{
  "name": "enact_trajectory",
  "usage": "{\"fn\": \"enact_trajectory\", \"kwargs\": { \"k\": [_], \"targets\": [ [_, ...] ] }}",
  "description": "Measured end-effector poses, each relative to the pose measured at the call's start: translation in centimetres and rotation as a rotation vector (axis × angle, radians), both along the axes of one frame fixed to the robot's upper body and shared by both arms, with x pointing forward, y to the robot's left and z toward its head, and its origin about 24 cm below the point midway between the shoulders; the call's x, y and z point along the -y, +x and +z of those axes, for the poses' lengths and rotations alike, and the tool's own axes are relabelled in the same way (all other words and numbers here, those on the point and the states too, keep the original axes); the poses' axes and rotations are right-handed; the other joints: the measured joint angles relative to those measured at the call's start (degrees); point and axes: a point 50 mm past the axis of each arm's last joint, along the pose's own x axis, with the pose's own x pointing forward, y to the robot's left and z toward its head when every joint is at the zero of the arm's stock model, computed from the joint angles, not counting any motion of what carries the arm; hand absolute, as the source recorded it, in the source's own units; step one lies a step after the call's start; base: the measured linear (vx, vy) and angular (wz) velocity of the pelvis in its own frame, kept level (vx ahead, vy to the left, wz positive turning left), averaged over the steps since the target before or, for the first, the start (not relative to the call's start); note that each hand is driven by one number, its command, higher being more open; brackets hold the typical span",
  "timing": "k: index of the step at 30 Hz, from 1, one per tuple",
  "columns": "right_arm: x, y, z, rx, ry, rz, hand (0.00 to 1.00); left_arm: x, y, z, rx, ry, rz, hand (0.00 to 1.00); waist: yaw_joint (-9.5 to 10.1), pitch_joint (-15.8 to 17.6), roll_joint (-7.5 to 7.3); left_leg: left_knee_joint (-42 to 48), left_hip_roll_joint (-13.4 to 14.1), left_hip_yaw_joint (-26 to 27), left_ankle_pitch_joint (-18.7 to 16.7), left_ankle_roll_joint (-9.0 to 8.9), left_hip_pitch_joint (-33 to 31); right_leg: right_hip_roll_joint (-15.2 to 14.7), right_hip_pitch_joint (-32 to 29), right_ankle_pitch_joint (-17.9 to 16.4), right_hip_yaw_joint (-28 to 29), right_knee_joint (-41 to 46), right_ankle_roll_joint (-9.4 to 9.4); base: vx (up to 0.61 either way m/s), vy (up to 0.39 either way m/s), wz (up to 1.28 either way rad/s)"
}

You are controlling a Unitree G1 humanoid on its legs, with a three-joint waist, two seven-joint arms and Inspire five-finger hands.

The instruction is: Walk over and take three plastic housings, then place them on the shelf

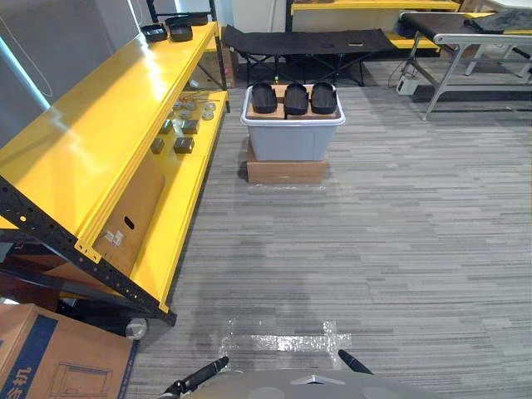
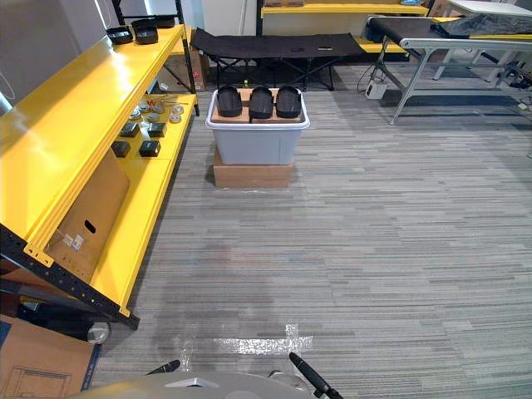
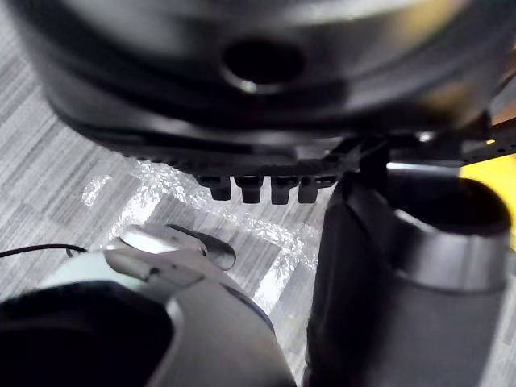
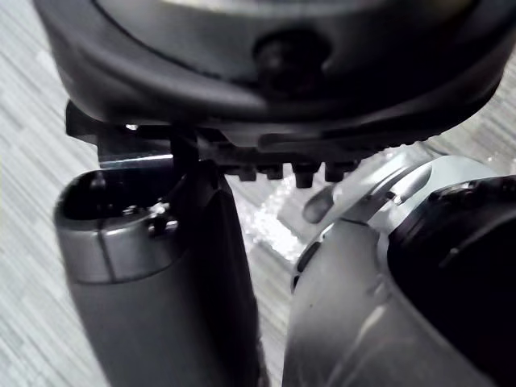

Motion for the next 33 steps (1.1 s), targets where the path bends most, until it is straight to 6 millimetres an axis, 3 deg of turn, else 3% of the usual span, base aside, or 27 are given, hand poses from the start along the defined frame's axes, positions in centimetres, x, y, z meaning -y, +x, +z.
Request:
{"fn": "enact_trajectory", "kwargs": {
  "k": [6, 13, 18, 30, 33],
  "targets": [
    [-0.7, 3.3, 0.6, 0.147, -0.063, 0.068, 1.0, 0.0, 3.9, 1.1, 0.198, 0.033, 0.037, 1.0, 0.23, 0.83, -1.77, -3.17, -0.52, 0.37, 1.4, 0.24, 1.31, -0.2, -0.04, 0.27, -0.11, -0.96, 0.46, 0.04, 0.028, -0.03],
    [-0.4, 6.8, 2.1, 0.327, -0.162, 0.093, 1.0, 1.4, 6.3, 1.8, 0.303, -0.022, 0.042, 1.0, -0.06, 1.01, -1.72, -3.71, -0.63, 0.99, 1.27, 0.03, 1.87, -0.27, -0.12, 0.18, -0.13, -0.94, 0.78, 0.01, 0.006, -0.03],
    [-0.4, 7.1, 2.2, 0.346, -0.164, 0.083, 1.0, 1.8, 6.0, 1.7, 0.328, -0.026, 0.082, 1.0, -0.06, 1.38, -1.31, -3.42, -0.57, 1.09, 1.17, -0.11, 1.92, -0.28, -0.11, 0.16, -0.04, -0.72, 0.79, -0.03, -0.017, -0.01],
    [-0.7, 5.7, 1.9, 0.327, -0.153, 0.051, 1.0, 1.8, 6.3, 2.5, 0.406, 0.02, 0.1, 1.0, 0.08, 1.64, -1.61, -3.66, -0.84, 1.64, 1.07, 0.38, 1.8, -0.63, -0.53, -0.24, -0.27, -0.16, 0.75, -0.05, -0.015, 0.0],
    [-0.8, 6.6, 2.3, 0.374, -0.155, 0.038, 1.0, 2.0, 8.0, 3.6, 0.487, 0.028, 0.068, 1.0, -0.17, 2.45, -2.86, 7.1, -0.26, 4.38, -5.03, 2.38, -3.45, -3.71, -7.18, -7.47, -1.16, 13.1, 2.85, -0.01, 0.031, 0.13]
  ]
}}
